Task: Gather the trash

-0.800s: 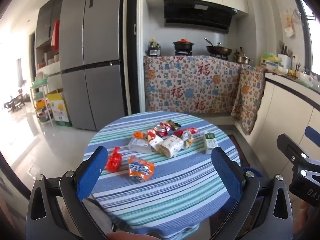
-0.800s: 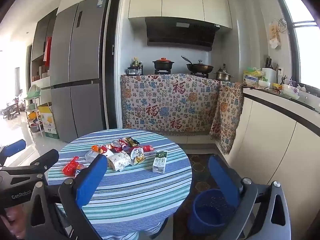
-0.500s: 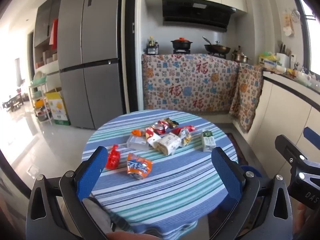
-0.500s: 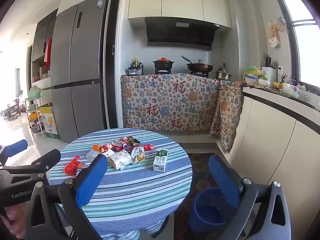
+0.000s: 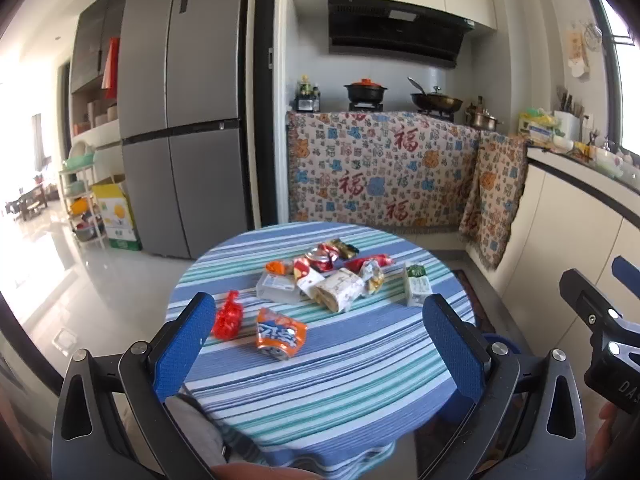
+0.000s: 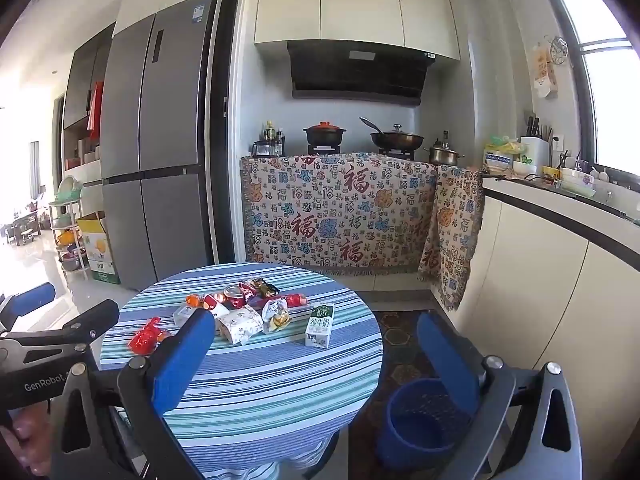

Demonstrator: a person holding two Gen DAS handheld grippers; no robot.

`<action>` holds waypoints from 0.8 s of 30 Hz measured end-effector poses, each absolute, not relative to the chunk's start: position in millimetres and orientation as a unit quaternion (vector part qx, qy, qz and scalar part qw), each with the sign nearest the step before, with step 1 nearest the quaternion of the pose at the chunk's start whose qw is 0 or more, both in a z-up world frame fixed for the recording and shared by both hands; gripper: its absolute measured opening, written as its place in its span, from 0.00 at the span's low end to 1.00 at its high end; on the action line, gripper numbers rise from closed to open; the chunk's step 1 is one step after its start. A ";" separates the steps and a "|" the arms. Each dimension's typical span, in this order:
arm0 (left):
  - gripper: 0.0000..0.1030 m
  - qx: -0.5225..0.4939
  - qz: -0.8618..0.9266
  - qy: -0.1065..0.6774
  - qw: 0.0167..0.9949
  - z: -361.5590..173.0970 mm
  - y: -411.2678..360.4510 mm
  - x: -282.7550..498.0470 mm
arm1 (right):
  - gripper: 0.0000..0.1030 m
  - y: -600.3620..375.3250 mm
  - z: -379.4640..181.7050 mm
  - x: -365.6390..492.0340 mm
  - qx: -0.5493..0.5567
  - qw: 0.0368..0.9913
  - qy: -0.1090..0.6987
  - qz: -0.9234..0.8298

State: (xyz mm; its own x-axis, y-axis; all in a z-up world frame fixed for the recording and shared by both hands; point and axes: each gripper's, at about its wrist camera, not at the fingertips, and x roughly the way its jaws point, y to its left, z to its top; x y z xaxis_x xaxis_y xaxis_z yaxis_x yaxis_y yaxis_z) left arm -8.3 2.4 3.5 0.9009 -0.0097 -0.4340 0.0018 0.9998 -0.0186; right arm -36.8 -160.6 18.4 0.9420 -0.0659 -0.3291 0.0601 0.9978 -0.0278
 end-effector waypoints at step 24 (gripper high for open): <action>1.00 -0.017 0.011 0.225 0.974 -4.0 19.0 0.2 | 1.00 -156.4 13.6 -28.0 -0.009 0.984 0.175 -0.024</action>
